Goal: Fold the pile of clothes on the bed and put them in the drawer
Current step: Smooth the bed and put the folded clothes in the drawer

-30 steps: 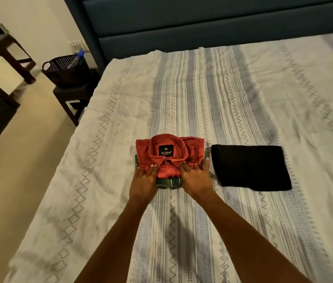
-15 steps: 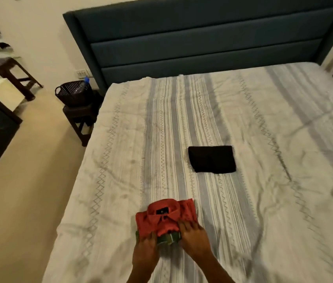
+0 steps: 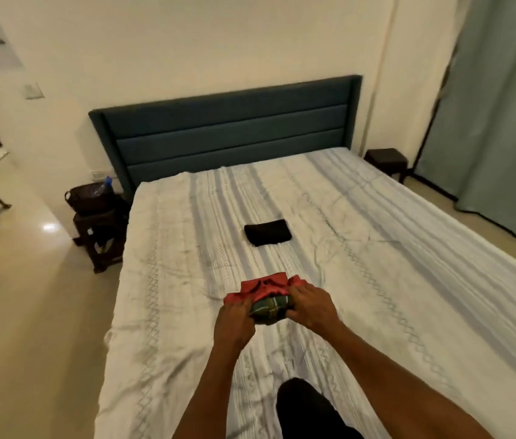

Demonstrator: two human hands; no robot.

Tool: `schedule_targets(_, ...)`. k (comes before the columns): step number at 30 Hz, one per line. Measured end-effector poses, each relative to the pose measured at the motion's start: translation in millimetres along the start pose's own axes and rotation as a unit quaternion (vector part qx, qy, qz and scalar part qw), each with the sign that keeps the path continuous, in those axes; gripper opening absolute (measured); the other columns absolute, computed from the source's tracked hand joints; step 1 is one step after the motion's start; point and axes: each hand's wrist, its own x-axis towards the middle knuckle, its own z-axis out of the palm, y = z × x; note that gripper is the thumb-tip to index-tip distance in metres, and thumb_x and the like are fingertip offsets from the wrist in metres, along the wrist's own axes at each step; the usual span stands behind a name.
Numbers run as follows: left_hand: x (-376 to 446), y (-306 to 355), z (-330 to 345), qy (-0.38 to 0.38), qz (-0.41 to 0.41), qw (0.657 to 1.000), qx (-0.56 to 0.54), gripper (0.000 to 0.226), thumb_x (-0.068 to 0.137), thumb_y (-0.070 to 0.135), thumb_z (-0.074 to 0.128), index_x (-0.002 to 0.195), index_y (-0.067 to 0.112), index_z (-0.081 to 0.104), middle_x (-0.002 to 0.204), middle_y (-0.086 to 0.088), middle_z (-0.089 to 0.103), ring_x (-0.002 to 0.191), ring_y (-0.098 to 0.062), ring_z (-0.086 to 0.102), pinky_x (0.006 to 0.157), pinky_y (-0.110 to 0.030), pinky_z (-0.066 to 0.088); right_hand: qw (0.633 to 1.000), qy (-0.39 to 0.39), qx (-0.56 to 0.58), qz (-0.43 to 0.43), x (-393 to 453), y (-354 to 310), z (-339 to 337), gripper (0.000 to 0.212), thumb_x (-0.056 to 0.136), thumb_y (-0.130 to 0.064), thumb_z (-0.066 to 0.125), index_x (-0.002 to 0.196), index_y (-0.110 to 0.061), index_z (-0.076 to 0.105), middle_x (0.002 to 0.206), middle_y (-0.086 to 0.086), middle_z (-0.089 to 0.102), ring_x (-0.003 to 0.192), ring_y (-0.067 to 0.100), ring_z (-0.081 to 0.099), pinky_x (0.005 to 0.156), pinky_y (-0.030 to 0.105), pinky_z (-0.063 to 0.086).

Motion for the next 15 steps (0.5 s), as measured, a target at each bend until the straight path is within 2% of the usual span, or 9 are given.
schedule_targets(2, -16.9, 28.7, -17.5, 0.024, 0.048, 0.998, -0.021, 0.040, 0.083, 0.014, 0.061, 0.122, 0.022, 0.061, 0.114, -0.007, 0.063, 0.101, -0.030, 0.061, 0.083, -0.036, 0.051, 1.000, 0.019, -0.015, 0.012, -37.5, 5.8, -32.4, 0.054, 0.080, -0.060, 0.061, 0.124, -0.029, 0.057, 0.121, -0.004, 0.063, 0.111, 0.021, 0.059, 0.081, 0.035, 0.053)
schedule_targets(4, -37.0, 59.8, -29.6, 0.022, 0.098, 0.995, -0.026, 0.041, 0.082, 0.014, 0.062, 0.122, 0.023, 0.061, 0.112, -0.006, 0.064, 0.100, -0.028, 0.061, 0.083, -0.036, 0.052, 0.999, 0.025, -0.003, 0.033, -83.9, 16.0, -66.6, 0.061, 0.078, -0.065, 0.052, 0.130, -0.032, 0.055, 0.126, -0.005, 0.060, 0.114, 0.020, 0.057, 0.083, 0.035, 0.053)
schedule_targets(7, -57.4, 101.7, -33.6, 0.019, 0.168, 0.985, -0.032, 0.044, 0.078, 0.012, 0.063, 0.120, 0.021, 0.062, 0.111, -0.006, 0.065, 0.100, -0.028, 0.061, 0.084, -0.038, 0.052, 0.997, 0.034, 0.013, 0.071, -148.7, 34.2, -101.4, 0.064, 0.075, -0.072, 0.040, 0.127, -0.038, 0.053, 0.120, -0.011, 0.061, 0.108, 0.015, 0.058, 0.082, 0.032, 0.052)
schedule_targets(10, -81.4, 149.0, -24.4, -0.003, 0.229, 0.973, -0.041, 0.045, 0.077, 0.009, 0.067, 0.121, 0.018, 0.064, 0.112, -0.008, 0.065, 0.099, -0.030, 0.062, 0.082, -0.038, 0.052, 0.992, 0.050, -0.001, 0.119, -217.8, 51.6, -119.2, 0.048, 0.084, -0.066, 0.053, 0.122, -0.038, 0.054, 0.115, -0.012, 0.061, 0.102, 0.012, 0.059, 0.076, 0.030, 0.051)
schedule_targets(12, -100.0, 185.5, -13.5, -0.025, 0.265, 0.963, -0.044, 0.045, 0.077, 0.014, 0.071, 0.120, 0.021, 0.063, 0.112, -0.007, 0.064, 0.097, -0.029, 0.062, 0.081, -0.038, 0.053, 0.985, 0.062, -0.008, 0.161, -268.7, 66.5, -124.5, 0.046, 0.085, -0.060, 0.061, 0.123, -0.035, 0.057, 0.115, -0.011, 0.062, 0.102, 0.013, 0.060, 0.075, 0.030, 0.050)
schedule_targets(15, -121.4, 235.3, 9.1, -0.073, 0.343, 0.936, -0.019, 0.044, 0.072, 0.020, 0.080, 0.113, 0.022, 0.067, 0.102, -0.006, 0.069, 0.087, -0.031, 0.066, 0.073, -0.038, 0.054, 0.972, 0.070, -0.027, 0.224, -342.3, 85.7, -130.5, 0.043, 0.084, -0.058, 0.062, 0.120, -0.033, 0.061, 0.109, -0.011, 0.066, 0.093, 0.015, 0.065, 0.070, 0.030, 0.051)
